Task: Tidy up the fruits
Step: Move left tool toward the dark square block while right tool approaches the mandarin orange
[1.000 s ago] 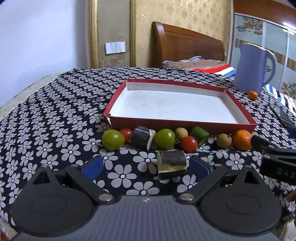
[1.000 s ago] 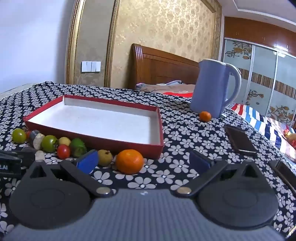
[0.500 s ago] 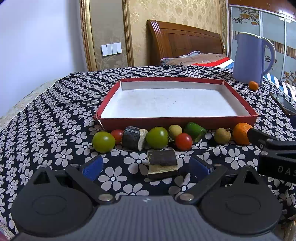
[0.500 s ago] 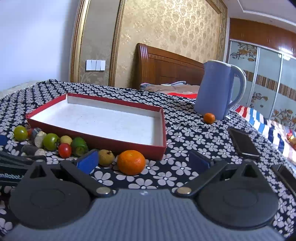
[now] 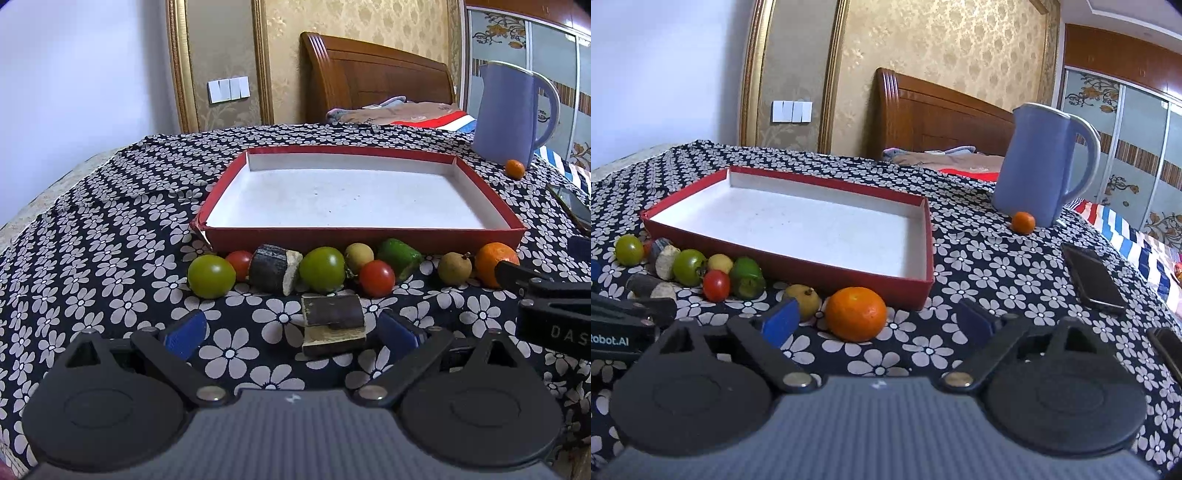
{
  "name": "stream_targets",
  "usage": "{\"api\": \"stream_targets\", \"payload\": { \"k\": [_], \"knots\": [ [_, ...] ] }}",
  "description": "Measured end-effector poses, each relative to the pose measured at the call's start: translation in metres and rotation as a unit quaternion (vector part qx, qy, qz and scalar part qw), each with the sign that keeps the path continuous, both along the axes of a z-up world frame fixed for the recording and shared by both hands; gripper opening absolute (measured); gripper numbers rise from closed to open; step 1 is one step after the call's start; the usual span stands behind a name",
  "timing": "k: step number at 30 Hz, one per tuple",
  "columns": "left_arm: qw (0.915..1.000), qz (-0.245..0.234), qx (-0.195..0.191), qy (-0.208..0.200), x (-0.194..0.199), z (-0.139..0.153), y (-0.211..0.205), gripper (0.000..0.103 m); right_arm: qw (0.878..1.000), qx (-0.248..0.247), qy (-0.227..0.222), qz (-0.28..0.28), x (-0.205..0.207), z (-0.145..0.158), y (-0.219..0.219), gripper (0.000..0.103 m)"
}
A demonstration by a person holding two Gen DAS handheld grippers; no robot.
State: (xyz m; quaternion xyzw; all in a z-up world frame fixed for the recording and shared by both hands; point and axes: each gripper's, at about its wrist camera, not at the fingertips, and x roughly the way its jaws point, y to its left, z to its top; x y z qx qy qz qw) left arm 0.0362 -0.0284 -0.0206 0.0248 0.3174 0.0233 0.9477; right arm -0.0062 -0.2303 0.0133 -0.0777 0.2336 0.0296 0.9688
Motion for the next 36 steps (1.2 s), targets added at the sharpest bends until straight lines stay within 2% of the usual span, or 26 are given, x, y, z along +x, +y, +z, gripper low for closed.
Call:
{"api": "stream_targets", "payload": {
  "k": [12, 16, 18, 22, 24, 25, 27, 29, 32, 34, 36],
  "knots": [
    [1.0000, 0.003, 0.005, 0.007, 0.003, -0.002, -0.001, 0.100, 1.000, -0.007, 0.000, -0.005, 0.002, -0.001, 0.002, 0.092],
    [1.0000, 0.002, 0.006, 0.008, 0.002, -0.002, -0.001, 0.100, 1.000, 0.003, -0.010, -0.016, -0.003, 0.002, -0.002, 0.103],
    [0.9999, 0.002, 0.008, 0.007, 0.002, -0.002, -0.002, 0.100, 0.999, 0.010, -0.017, -0.035, -0.006, 0.007, -0.005, 0.103],
    [0.9999, 0.002, 0.007, 0.008, 0.001, -0.002, -0.002, 0.100, 0.995, 0.064, 0.007, -0.073, -0.007, 0.026, -0.019, 0.103],
    [0.9999, 0.003, 0.004, 0.011, 0.002, -0.002, -0.002, 0.100, 0.994, 0.102, -0.016, -0.048, -0.014, 0.034, -0.029, 0.103],
    [0.9999, 0.003, 0.002, 0.013, 0.002, -0.003, -0.002, 0.100, 0.994, 0.092, -0.032, -0.044, -0.017, 0.036, -0.029, 0.103],
    [0.9999, 0.003, 0.001, 0.012, 0.002, -0.002, -0.002, 0.100, 0.997, 0.030, -0.042, -0.053, -0.018, 0.033, -0.018, 0.103],
    [0.9999, 0.003, 0.000, 0.012, 0.001, -0.002, -0.002, 0.100, 0.999, -0.008, -0.034, -0.025, -0.018, 0.025, -0.009, 0.103],
    [0.9999, 0.002, 0.000, 0.013, 0.001, -0.002, -0.003, 0.100, 1.000, -0.002, 0.001, 0.025, -0.016, 0.016, -0.001, 0.103],
    [0.9999, 0.001, 0.003, 0.011, 0.001, -0.002, -0.004, 0.100, 1.000, 0.019, -0.010, 0.010, -0.017, 0.016, -0.002, 0.103],
    [0.9999, 0.001, 0.005, 0.013, 0.001, -0.003, -0.004, 0.100, 1.000, 0.019, -0.008, -0.009, -0.014, 0.015, -0.005, 0.103]
  ]
}}
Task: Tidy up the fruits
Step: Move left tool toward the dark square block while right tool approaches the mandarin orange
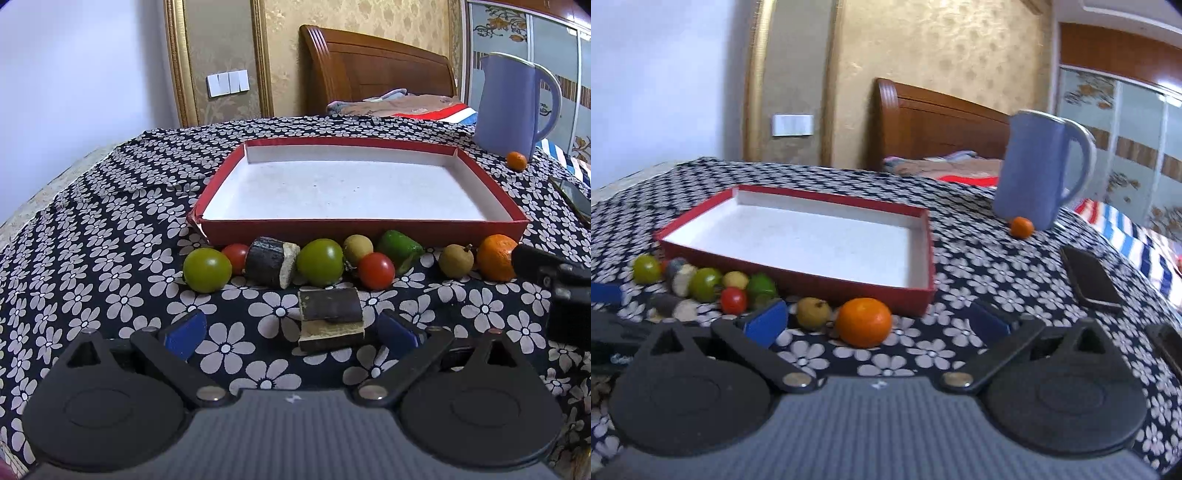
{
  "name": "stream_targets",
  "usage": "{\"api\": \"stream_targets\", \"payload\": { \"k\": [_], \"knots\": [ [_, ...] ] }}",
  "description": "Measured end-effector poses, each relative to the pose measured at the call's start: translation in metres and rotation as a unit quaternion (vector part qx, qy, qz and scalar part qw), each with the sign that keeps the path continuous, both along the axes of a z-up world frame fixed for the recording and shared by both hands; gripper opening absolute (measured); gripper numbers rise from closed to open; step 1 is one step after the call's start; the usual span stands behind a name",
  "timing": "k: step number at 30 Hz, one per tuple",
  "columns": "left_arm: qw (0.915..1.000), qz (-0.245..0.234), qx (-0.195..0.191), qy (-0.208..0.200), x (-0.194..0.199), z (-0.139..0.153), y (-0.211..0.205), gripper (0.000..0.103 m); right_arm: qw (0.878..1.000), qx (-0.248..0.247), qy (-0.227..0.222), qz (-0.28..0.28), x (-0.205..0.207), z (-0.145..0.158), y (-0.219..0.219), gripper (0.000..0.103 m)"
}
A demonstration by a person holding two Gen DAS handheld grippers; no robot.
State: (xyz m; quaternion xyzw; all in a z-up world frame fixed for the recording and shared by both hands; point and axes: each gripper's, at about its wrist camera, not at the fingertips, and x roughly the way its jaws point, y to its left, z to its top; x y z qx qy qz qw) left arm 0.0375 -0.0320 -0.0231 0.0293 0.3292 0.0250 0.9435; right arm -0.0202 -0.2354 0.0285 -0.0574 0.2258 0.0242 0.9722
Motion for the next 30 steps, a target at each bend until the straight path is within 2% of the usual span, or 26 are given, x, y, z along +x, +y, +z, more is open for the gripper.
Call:
{"api": "stream_targets", "payload": {
  "k": [3, 8, 13, 20, 30],
  "knots": [
    [1.0000, 0.001, -0.004, 0.001, 0.001, -0.001, 0.001, 0.100, 0.999, -0.042, -0.001, -0.007, 0.000, -0.006, 0.007, 0.103],
    [1.0000, 0.002, -0.005, 0.004, 0.002, -0.003, 0.001, 0.100, 0.999, -0.035, 0.003, 0.004, 0.004, -0.008, 0.006, 0.103],
    [1.0000, -0.002, -0.008, 0.000, 0.000, -0.003, 0.003, 0.100, 0.997, -0.078, 0.014, 0.010, 0.014, -0.018, 0.013, 0.103],
    [0.9999, 0.001, -0.015, 0.004, 0.004, -0.003, 0.006, 0.100, 0.997, -0.069, 0.021, 0.019, 0.026, -0.020, 0.010, 0.094],
    [1.0000, 0.000, -0.007, 0.005, 0.008, -0.002, 0.002, 0.099, 0.997, -0.061, 0.037, 0.038, 0.041, -0.022, 0.011, 0.089]
  ]
}}
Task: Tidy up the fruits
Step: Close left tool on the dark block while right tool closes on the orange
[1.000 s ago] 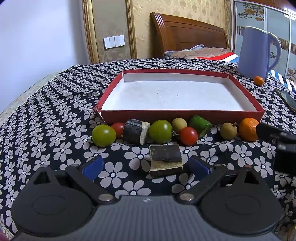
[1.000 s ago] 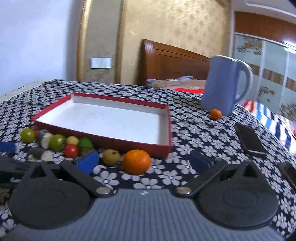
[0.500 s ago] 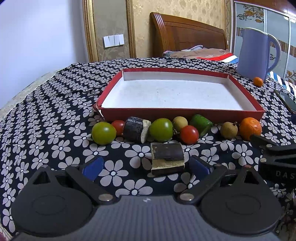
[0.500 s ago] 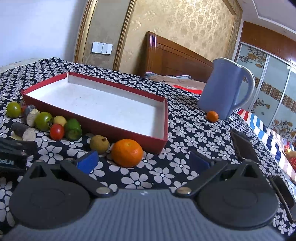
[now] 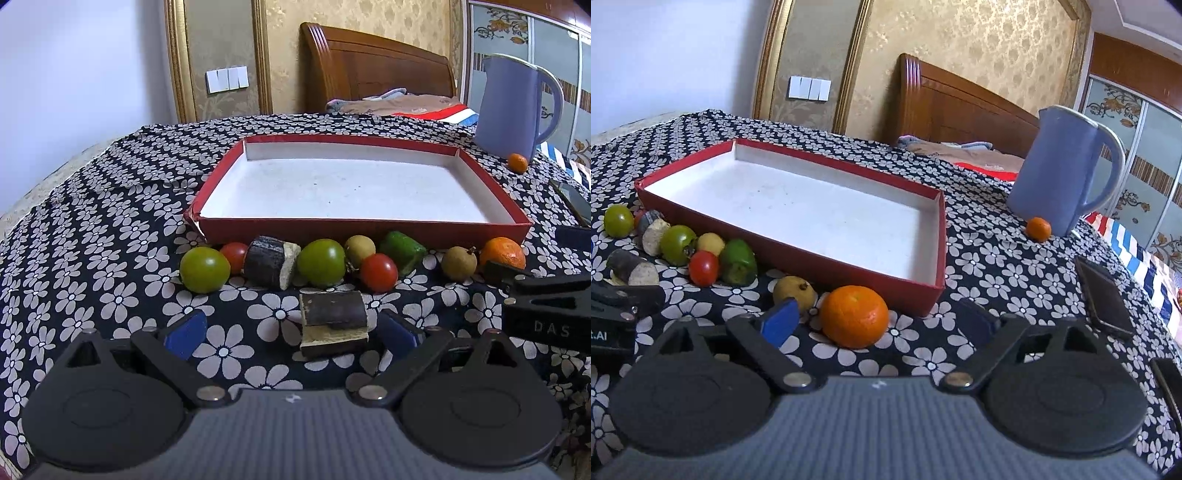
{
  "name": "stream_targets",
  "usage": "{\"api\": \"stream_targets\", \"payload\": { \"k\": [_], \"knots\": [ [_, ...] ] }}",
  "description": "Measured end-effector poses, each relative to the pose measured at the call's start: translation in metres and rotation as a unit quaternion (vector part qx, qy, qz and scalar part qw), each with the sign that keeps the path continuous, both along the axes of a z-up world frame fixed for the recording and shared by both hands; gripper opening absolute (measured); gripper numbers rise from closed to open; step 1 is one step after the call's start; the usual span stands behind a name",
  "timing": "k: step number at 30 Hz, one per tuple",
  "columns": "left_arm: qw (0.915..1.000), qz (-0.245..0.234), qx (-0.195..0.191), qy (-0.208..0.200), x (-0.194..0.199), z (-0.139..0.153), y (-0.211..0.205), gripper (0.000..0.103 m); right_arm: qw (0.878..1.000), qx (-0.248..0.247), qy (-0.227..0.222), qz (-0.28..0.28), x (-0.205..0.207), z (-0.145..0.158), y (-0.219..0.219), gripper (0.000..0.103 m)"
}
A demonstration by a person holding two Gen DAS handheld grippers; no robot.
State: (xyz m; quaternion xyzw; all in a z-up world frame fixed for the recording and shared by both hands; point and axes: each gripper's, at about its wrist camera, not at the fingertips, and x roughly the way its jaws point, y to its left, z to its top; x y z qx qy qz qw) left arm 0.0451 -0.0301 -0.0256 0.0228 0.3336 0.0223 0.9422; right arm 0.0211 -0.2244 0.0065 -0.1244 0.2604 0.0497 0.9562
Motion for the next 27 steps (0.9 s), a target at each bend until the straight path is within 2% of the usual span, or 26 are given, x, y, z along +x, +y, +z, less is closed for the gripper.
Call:
{"api": "stream_targets", "payload": {
  "k": [2, 6, 8, 10, 13, 16, 27],
  "knots": [
    [1.0000, 0.002, 0.003, 0.002, 0.001, -0.001, 0.000, 0.099, 1.000, 0.007, 0.003, 0.001, 0.002, 0.000, -0.002, 0.088],
    [0.9998, -0.003, -0.015, 0.010, 0.001, -0.001, 0.003, 0.074, 1.000, 0.019, 0.011, 0.001, 0.005, -0.002, -0.006, 0.085],
    [0.9997, -0.010, -0.018, 0.008, 0.000, 0.001, 0.003, 0.062, 0.999, 0.027, 0.023, 0.005, 0.009, -0.003, -0.008, 0.073],
    [0.9997, -0.014, -0.018, 0.008, -0.002, 0.002, 0.001, 0.048, 0.998, 0.043, 0.038, 0.010, 0.014, -0.005, -0.011, 0.065],
    [0.9993, -0.025, -0.024, 0.010, -0.003, 0.003, 0.001, 0.034, 0.997, 0.060, 0.052, 0.015, 0.018, -0.008, -0.015, 0.058],
    [0.9988, -0.032, -0.034, 0.012, -0.003, 0.003, 0.003, 0.034, 0.995, 0.078, 0.060, 0.030, 0.019, -0.009, -0.015, 0.041],
    [0.9980, -0.043, -0.046, 0.000, -0.011, 0.004, 0.011, 0.033, 0.995, 0.089, 0.051, 0.016, 0.012, -0.006, -0.019, 0.041]
  ]
}}
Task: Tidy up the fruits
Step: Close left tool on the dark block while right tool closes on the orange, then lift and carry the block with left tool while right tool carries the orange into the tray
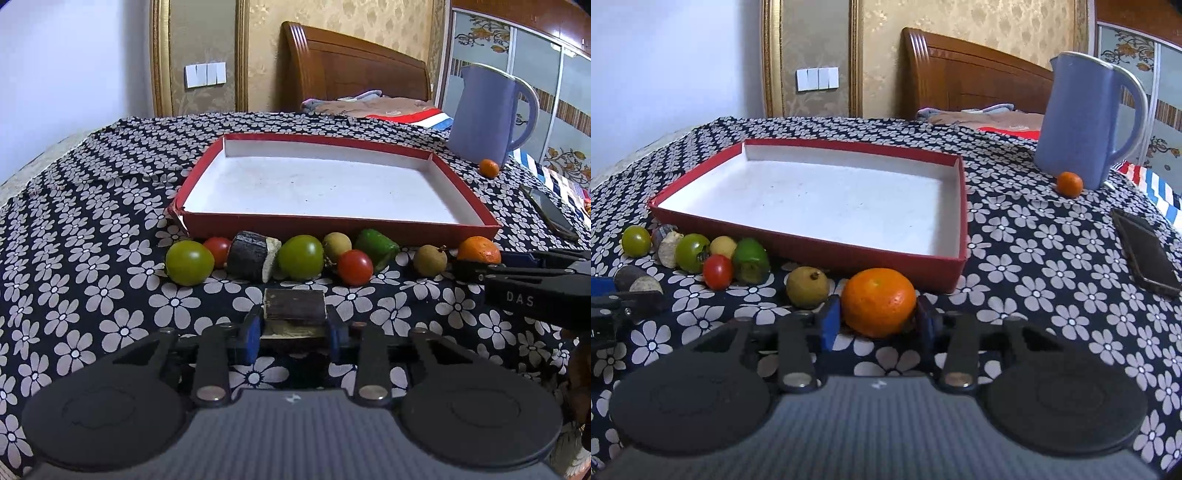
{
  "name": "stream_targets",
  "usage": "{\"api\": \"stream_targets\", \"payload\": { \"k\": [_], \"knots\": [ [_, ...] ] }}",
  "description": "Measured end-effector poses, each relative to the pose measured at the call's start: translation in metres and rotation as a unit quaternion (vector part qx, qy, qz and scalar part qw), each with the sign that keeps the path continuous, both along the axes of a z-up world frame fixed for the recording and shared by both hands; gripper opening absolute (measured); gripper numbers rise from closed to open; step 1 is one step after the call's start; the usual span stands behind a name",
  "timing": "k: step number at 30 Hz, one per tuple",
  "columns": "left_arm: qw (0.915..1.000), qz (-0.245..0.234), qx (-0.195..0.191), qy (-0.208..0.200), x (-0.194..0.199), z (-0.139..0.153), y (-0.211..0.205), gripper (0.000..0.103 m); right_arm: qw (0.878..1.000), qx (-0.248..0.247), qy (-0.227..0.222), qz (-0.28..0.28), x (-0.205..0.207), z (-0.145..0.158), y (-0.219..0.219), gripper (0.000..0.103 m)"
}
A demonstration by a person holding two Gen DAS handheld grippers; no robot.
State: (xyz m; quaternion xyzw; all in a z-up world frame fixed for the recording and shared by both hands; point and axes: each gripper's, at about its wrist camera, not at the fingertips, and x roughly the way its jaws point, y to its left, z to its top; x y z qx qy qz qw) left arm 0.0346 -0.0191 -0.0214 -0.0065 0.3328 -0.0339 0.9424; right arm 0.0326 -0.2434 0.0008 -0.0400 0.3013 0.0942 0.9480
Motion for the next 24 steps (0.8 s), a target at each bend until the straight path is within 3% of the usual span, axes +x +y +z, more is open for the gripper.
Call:
{"api": "stream_targets", "payload": {
  "k": [12, 24],
  "knots": [
    [0.9989, -0.009, 0.010, -0.045, -0.010, 0.025, 0.001, 0.034, 0.998, 0.034, -0.053, -0.006, -0.022, 0.031, -0.008, 0.041],
    [0.9985, 0.001, 0.016, -0.053, 0.015, 0.040, 0.005, 0.034, 0.997, 0.042, -0.061, -0.016, -0.020, 0.035, 0.008, 0.041]
  ]
}}
